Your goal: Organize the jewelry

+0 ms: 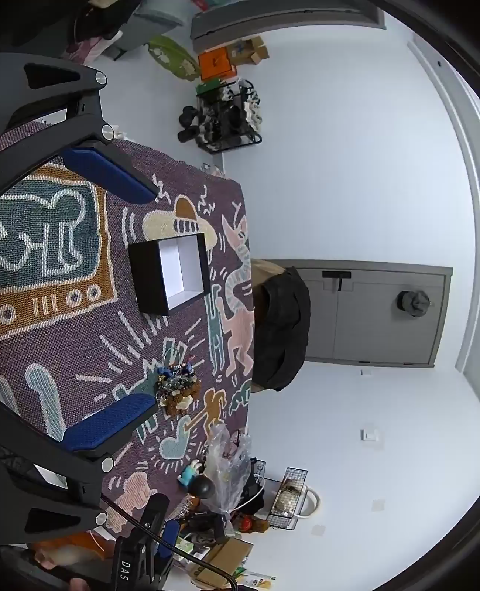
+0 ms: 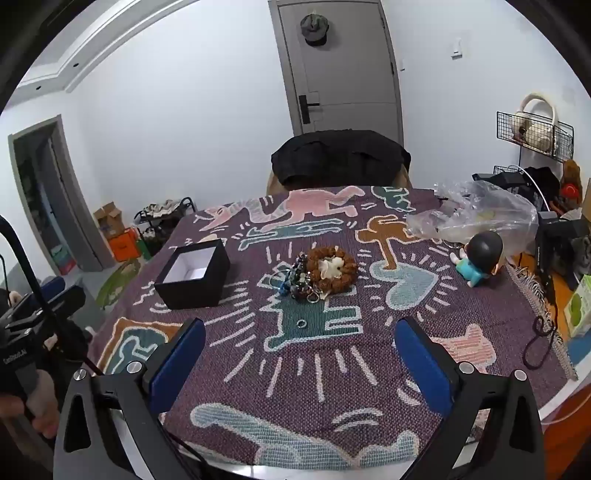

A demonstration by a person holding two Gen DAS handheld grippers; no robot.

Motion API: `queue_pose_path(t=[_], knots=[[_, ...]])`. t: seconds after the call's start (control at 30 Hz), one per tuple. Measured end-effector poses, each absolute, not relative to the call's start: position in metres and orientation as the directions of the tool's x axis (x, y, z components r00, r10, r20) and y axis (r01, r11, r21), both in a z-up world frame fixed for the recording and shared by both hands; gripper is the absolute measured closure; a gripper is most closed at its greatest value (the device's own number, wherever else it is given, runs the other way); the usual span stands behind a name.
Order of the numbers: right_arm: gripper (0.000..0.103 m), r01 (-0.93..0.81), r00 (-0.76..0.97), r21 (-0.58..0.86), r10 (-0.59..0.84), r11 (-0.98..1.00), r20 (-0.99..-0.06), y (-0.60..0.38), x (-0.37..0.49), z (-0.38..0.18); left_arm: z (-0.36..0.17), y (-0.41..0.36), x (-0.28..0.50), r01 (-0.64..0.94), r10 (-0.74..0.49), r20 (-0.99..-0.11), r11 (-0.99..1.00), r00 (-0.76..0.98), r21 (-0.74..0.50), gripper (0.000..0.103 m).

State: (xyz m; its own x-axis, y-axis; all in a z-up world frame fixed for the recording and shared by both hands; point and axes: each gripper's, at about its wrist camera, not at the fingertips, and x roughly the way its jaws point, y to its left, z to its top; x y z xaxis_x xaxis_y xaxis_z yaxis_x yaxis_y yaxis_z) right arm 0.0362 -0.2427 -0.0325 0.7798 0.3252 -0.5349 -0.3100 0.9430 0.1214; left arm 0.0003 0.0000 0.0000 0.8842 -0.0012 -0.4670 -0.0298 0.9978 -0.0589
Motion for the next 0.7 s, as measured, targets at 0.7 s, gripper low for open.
queue_pose_path(t=[0.7], knots=[[0.0, -0.306, 0.785, 0.13, 0.327, 0.943, -0.527, -0.2471, 0.0419, -0.0312, 0.0055, -0.0073, 0.002, 0.0, -0.025, -0.455, 0.998, 0.89, -0.055, 0.0]])
